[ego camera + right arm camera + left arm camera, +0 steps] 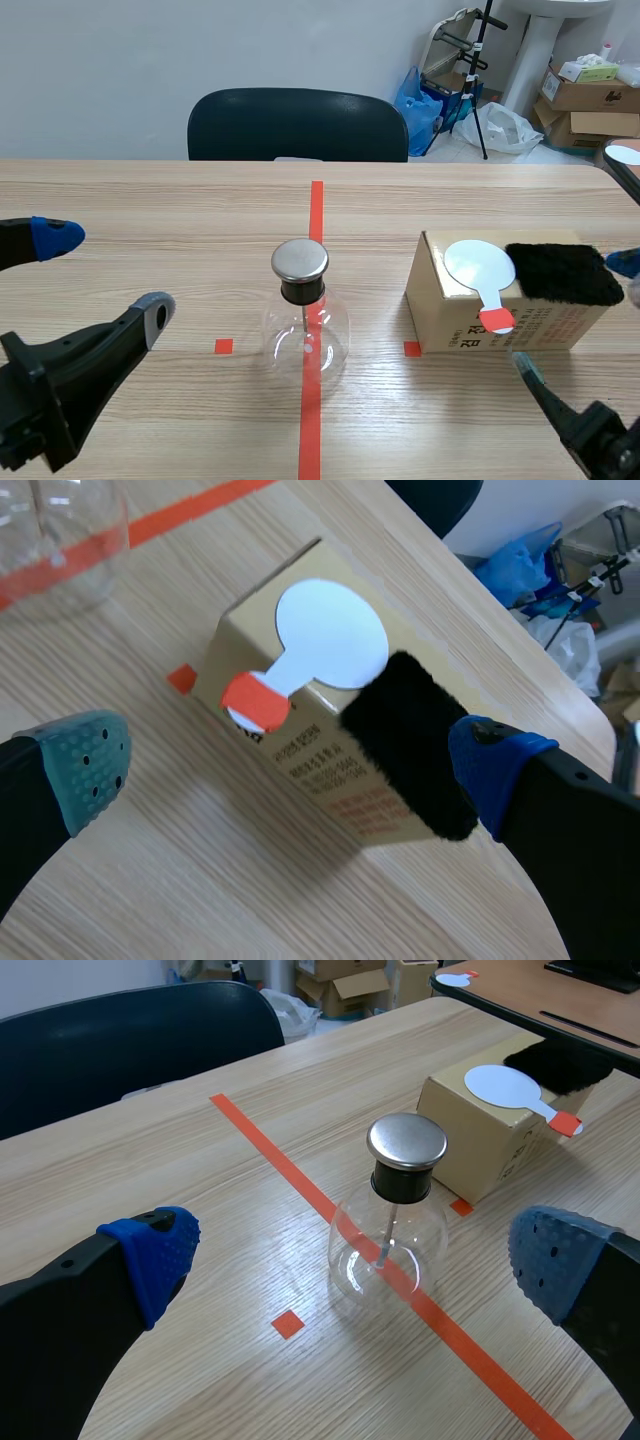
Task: Do the electroscope experiment
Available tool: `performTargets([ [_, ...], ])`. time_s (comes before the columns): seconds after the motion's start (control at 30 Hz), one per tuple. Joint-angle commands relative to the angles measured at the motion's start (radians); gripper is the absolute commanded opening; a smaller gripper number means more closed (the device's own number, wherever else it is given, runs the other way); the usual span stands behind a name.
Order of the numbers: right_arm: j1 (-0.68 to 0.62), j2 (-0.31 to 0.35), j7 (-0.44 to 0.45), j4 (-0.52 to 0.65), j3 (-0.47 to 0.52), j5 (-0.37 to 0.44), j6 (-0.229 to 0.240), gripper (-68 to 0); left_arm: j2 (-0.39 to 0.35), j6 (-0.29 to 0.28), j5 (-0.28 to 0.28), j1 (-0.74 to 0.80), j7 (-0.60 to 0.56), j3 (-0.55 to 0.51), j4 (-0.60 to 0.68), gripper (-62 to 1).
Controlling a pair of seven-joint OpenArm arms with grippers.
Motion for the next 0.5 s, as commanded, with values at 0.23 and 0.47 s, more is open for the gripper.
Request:
performTargets([
  [0.23, -0.018, -0.101, 0.080, 0.012, 0.002, -0.362, -0.050, 0.4, 0.007, -0.001, -0.006, 0.005, -0.014, -0.005, 0.018, 1.4],
  [0.47, -0.017, -0.169, 0.127, -0.006, 0.002, -0.573, -0.053, 0.4, 0.007, -0.001, -0.006, 0.005, -0.014, -0.005, 0.018, 1.4],
])
